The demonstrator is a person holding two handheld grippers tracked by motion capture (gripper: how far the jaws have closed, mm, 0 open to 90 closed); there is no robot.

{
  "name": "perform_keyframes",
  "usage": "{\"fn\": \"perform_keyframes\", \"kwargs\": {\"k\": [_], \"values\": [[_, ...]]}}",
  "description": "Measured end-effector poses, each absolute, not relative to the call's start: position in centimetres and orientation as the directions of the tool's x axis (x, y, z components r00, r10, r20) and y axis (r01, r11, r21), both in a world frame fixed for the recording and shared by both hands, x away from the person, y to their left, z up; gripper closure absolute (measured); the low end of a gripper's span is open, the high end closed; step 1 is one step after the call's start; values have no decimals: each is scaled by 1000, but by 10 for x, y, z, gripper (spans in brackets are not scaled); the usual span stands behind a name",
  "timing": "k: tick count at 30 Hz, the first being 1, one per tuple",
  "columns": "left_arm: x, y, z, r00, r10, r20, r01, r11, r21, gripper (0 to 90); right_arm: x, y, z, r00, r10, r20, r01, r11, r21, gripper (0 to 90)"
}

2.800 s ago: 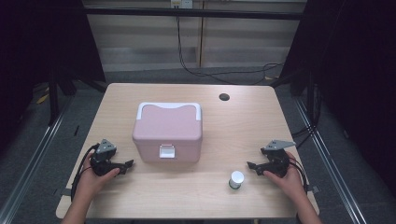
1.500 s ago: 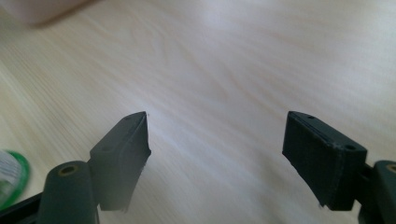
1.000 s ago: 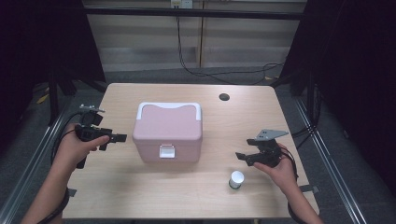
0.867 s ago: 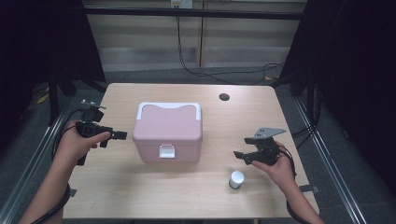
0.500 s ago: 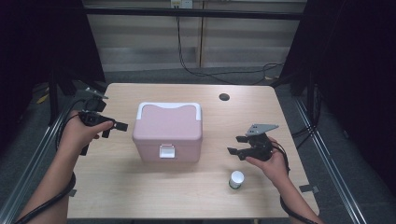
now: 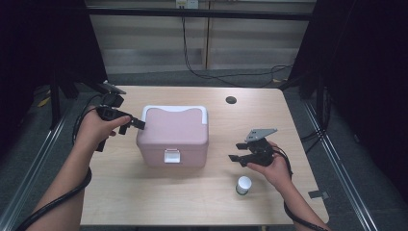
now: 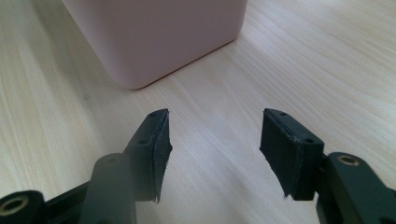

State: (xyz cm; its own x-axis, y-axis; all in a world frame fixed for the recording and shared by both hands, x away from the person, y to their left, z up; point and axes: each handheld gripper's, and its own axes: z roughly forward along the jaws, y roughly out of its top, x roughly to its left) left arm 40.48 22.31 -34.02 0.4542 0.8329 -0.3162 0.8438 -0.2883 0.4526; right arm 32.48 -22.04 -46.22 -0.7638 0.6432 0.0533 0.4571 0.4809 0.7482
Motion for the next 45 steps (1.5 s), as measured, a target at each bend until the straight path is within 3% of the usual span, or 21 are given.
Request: {"fn": "perform_keyframes", "kwargs": {"k": [7, 33, 45], "values": [[408, 210, -345, 457, 818, -349, 854, -294, 429, 374, 324, -224, -461, -766, 640, 53, 457, 486, 745, 545], [401, 165, -345, 438, 814, -382, 875, -289, 388, 361, 316, -242, -469, -764, 642, 67, 470, 482, 739, 541], [396, 144, -345, 409, 830, -380, 886, -261, 384, 364, 315, -246, -453, -760, 645, 83, 480, 469, 741, 659]]}}
